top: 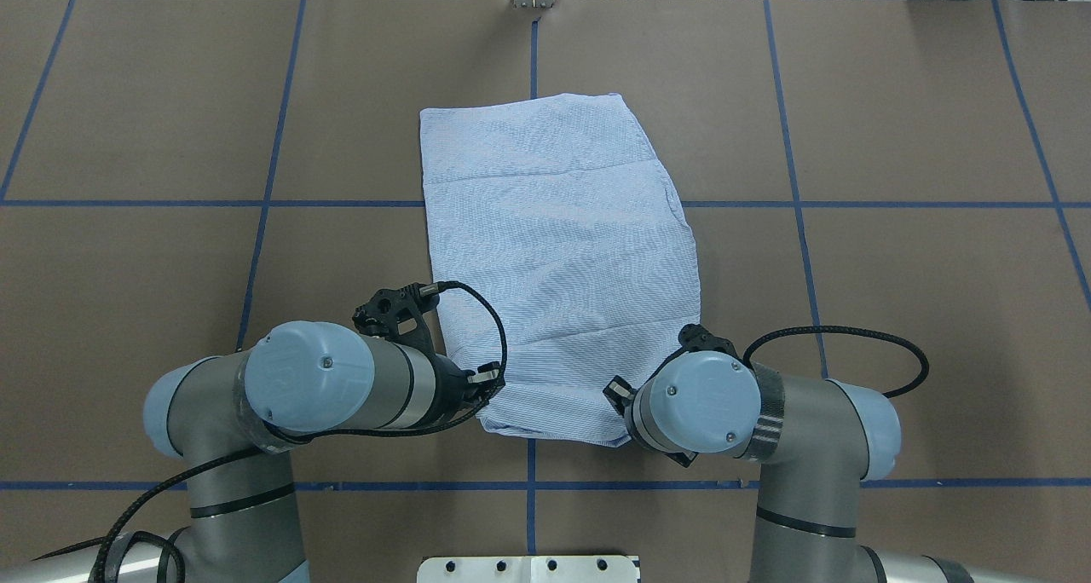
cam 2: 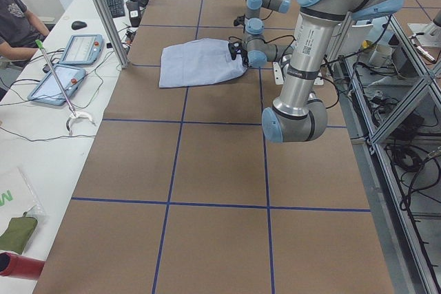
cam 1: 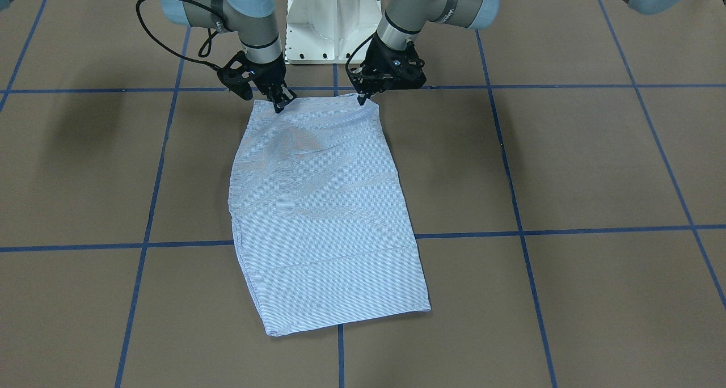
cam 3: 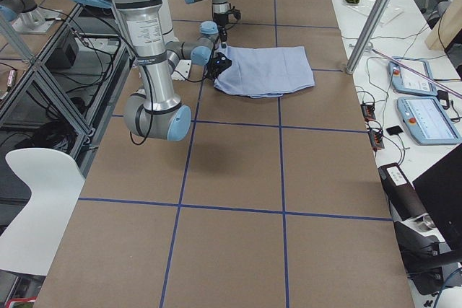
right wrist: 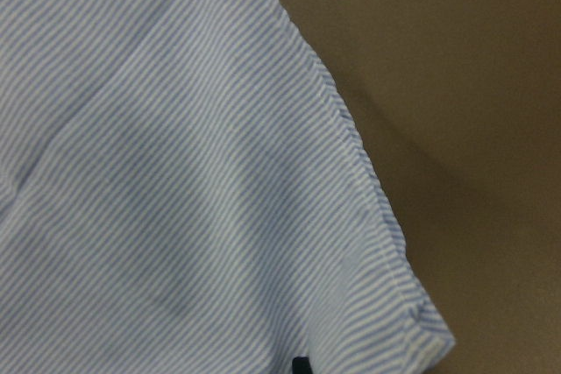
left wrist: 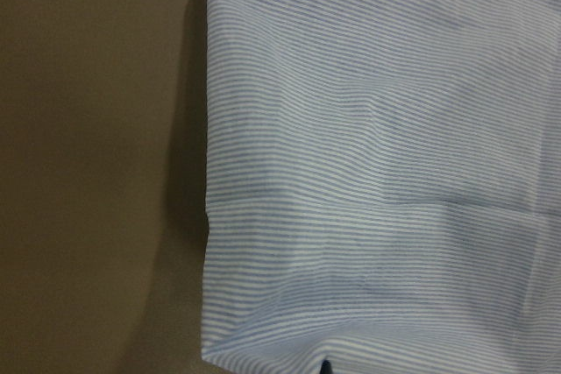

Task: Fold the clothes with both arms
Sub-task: 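Lift the near edge with both grippers and fold it toward the far edge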

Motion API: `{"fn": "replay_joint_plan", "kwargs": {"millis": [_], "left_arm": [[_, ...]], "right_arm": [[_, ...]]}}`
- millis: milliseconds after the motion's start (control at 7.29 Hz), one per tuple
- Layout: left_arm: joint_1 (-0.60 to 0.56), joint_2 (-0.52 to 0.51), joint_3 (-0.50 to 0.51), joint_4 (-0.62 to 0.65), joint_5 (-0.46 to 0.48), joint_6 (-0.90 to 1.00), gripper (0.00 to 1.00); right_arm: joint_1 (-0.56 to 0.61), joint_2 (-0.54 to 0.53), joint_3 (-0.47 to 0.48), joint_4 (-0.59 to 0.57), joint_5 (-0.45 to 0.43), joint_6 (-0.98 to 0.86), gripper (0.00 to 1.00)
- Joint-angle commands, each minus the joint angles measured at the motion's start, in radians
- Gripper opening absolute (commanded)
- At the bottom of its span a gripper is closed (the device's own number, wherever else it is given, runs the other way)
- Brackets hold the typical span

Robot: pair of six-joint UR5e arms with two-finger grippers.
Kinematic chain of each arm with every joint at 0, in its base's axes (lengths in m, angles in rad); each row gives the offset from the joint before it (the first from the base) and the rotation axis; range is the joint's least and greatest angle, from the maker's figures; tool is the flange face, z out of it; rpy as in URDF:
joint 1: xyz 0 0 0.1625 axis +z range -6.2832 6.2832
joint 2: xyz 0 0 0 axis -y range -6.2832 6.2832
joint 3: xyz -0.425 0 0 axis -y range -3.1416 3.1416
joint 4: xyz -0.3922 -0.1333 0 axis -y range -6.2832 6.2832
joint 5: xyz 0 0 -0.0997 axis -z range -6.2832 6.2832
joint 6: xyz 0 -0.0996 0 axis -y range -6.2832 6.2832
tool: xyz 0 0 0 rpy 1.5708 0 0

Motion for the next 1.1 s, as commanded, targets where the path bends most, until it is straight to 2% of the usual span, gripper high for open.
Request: {"fn": "replay_joint_plan", "kwargs": {"millis": [0, 549, 823, 961], "left_arm": [[-0.003, 0.007, -0.062, 0.046, -0.001, 0.002, 0.0], [0.0, 0.018, -0.213, 0.25, -0.035, 0.0, 0.0], [0.014, 0.024, -0.338, 0.407, -0.036, 0.0, 0.0], [0.053, 0.026, -0.393, 0.489, -0.036, -0.002, 0.0]], "right_arm": [[0.009, -0.006, 0.055, 0.0, 0.013, 0.003, 0.0], [0.022, -0.032, 0.194, -0.002, 0.124, 0.003, 0.0], [0.035, -0.032, 0.262, -0.032, 0.27, 0.003, 0.0], [0.07, -0.032, 0.283, -0.035, 0.377, 0.003, 0.0]]}}
